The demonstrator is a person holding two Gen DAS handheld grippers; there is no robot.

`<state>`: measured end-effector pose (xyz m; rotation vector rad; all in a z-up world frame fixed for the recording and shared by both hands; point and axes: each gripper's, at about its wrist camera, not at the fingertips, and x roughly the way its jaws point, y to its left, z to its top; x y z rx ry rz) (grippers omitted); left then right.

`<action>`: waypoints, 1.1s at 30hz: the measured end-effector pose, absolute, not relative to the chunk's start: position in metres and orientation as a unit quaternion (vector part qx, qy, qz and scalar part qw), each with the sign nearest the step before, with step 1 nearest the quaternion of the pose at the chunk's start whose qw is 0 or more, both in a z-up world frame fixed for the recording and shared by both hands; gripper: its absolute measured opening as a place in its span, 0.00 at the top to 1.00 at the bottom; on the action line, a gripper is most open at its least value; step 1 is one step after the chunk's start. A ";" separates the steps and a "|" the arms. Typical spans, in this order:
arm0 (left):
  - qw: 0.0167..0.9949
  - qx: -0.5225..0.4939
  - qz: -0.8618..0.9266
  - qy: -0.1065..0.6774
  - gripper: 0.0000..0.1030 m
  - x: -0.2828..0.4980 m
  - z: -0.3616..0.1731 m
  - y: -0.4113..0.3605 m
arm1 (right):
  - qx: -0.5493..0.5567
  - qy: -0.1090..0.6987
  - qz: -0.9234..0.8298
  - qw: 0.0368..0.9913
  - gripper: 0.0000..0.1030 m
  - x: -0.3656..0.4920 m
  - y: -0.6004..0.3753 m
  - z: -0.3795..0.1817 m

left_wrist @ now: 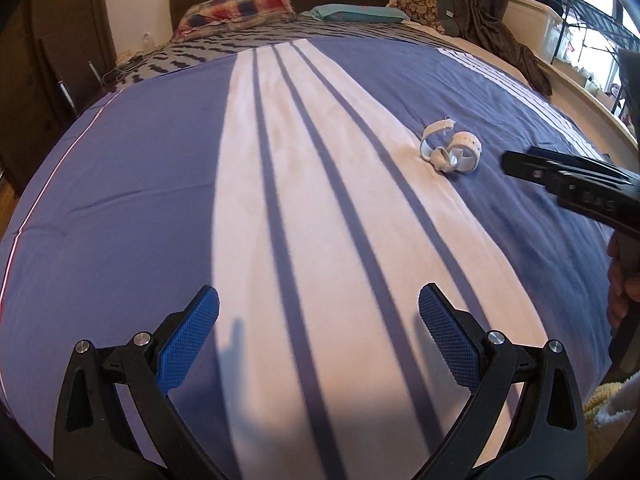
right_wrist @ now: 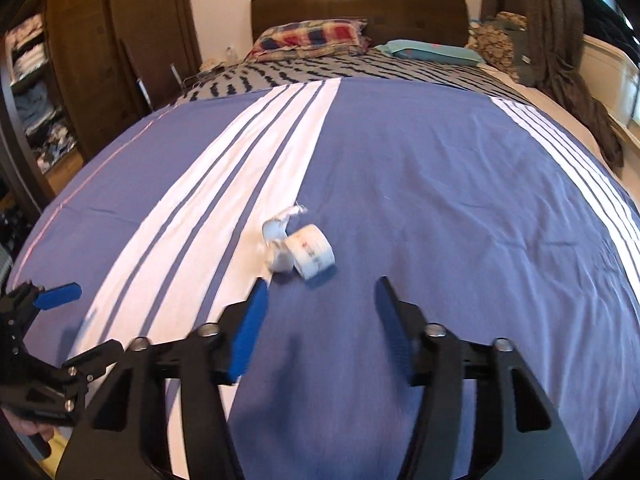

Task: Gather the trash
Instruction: 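Close the right tool on the small white mug while left tool grasps the white cloth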

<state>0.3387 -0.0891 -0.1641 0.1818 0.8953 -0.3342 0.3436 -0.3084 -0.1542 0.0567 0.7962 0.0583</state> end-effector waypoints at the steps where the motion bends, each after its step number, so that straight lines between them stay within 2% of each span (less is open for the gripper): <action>1: 0.883 0.089 -0.163 0.431 0.08 0.343 -0.165 -0.094 | 0.023 0.390 0.030 0.920 0.55 0.349 -0.308 -0.156; 8: 0.881 0.094 -0.170 0.432 0.08 0.359 -0.168 -0.108 | 0.010 0.408 0.044 0.912 0.58 0.370 -0.301 -0.170; 11: 0.880 0.097 -0.171 0.433 0.08 0.363 -0.169 -0.113 | 0.012 0.411 0.048 0.910 0.63 0.376 -0.300 -0.172; 13: 0.879 0.099 -0.173 0.433 0.08 0.366 -0.169 -0.117 | 0.016 0.411 0.060 0.910 0.72 0.379 -0.300 -0.171; 20: 0.877 0.104 -0.189 0.430 0.08 0.372 -0.167 -0.140 | 0.017 0.392 0.077 0.916 0.78 0.367 -0.305 -0.157; 21: 0.877 0.103 -0.193 0.429 0.08 0.374 -0.166 -0.145 | 0.017 0.387 0.074 0.919 0.81 0.365 -0.309 -0.153; 22: 0.876 0.101 -0.198 0.428 0.08 0.377 -0.165 -0.149 | 0.017 0.384 0.070 0.920 0.89 0.363 -0.313 -0.150; 30: 0.868 0.099 -0.234 0.427 0.09 0.391 -0.166 -0.196 | 0.018 0.380 0.046 0.923 0.93 0.351 -0.342 -0.144; 33: 0.861 0.104 -0.248 0.432 0.14 0.394 -0.172 -0.212 | 0.023 0.383 0.039 0.923 0.95 0.349 -0.352 -0.146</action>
